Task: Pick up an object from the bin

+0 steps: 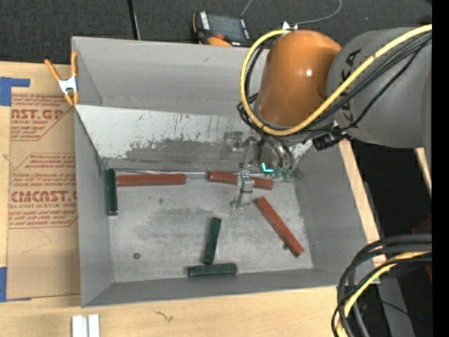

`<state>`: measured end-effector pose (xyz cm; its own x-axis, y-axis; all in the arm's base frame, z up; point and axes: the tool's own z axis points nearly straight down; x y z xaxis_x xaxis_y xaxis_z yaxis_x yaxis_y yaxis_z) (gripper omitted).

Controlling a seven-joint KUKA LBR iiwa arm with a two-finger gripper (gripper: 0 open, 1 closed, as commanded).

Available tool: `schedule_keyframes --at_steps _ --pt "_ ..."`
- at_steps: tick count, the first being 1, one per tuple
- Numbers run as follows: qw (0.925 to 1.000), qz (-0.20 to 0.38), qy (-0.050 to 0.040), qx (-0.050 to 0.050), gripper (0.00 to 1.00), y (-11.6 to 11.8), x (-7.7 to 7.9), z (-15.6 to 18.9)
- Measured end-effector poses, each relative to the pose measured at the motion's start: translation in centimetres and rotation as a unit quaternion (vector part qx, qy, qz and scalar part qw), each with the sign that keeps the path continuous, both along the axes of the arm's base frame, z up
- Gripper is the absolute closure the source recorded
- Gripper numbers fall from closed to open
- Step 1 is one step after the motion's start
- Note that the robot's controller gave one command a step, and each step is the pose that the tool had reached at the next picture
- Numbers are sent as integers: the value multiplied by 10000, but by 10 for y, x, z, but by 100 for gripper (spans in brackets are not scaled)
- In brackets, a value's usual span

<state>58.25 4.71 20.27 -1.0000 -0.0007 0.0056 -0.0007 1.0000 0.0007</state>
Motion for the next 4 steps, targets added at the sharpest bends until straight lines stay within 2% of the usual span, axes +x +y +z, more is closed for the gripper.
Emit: schedule_keyframes --at_steps 1,2,3,4 --pt "9313 3643 -14 20 0 4 -1 -135" --pt "9211 3893 -26 25 0 37 -69 -133" --pt "8220 5694 -52 19 0 68 -44 -102" --pt "6778 7352 -13 37 0 61 -64 -134"
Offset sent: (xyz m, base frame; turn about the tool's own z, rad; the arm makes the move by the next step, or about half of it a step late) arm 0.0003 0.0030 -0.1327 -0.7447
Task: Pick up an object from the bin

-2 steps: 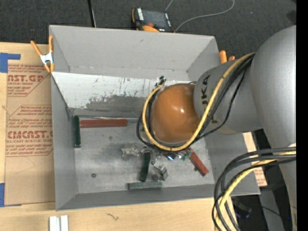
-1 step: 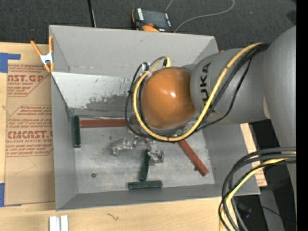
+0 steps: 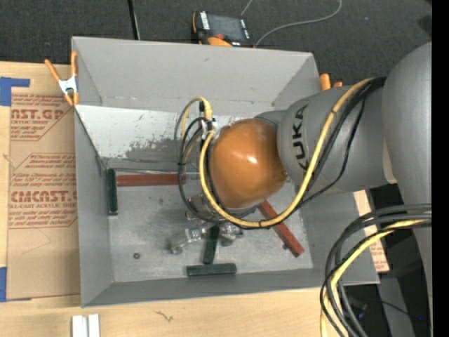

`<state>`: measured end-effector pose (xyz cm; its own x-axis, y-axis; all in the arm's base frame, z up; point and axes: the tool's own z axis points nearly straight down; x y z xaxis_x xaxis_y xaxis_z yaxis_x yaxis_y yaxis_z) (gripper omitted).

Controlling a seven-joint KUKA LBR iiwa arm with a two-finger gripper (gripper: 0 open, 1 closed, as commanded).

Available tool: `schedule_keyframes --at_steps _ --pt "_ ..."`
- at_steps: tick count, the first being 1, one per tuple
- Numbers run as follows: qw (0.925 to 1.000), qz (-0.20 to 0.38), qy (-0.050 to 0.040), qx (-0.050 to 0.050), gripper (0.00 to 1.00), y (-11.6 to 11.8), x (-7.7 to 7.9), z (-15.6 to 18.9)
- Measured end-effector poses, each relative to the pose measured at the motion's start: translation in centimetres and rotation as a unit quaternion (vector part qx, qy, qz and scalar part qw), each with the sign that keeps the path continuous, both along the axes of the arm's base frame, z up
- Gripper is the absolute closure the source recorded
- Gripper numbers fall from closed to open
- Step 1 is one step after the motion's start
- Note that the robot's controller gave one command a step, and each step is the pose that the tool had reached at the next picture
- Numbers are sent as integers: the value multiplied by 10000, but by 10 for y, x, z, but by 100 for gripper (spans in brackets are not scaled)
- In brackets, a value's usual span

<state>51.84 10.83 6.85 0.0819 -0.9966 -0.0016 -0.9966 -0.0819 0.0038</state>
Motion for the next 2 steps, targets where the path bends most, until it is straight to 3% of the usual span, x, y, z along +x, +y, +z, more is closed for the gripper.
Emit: schedule_keyframes --at_steps 1,2 --pt "10000 -10 -11 11 0 2 -1 -1" --pt "10000 -11 -13 11 100 2 0 0"
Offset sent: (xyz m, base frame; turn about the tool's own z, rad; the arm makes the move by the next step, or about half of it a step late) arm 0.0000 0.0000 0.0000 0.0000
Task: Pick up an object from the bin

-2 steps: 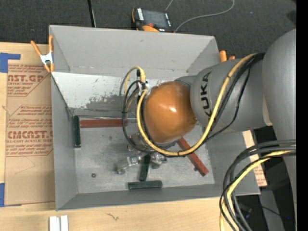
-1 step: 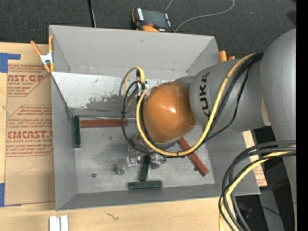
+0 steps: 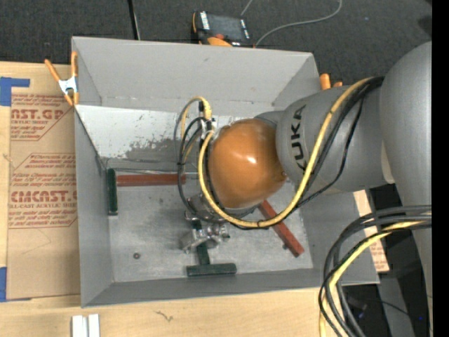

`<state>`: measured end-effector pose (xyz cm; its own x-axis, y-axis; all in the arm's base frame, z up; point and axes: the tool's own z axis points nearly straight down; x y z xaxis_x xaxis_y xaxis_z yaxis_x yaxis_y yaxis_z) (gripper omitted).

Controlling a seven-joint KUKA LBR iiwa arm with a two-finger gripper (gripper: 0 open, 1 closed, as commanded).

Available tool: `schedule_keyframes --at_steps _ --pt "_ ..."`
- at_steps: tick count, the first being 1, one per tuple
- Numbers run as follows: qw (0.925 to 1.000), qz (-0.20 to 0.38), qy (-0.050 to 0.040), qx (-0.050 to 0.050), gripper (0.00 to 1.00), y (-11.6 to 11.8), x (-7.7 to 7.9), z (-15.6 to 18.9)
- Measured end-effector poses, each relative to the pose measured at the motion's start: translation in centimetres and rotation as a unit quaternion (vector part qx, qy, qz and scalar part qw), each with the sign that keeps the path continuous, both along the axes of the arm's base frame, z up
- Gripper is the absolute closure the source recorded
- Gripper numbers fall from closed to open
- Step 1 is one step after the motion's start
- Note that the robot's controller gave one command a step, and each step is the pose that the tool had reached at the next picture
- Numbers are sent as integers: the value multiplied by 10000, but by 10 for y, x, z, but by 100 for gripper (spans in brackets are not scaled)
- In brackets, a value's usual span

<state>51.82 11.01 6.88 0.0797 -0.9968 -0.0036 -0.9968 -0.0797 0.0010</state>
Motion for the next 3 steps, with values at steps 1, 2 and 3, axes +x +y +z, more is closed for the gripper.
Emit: schedule_keyframes --at_steps 1,2,3 --pt "10000 -11 -3 0 100 1 0 5" --pt "10000 -20 -27 -2 100 3 0 55" --pt "10000 -28 -20 -2 100 5 1 86"
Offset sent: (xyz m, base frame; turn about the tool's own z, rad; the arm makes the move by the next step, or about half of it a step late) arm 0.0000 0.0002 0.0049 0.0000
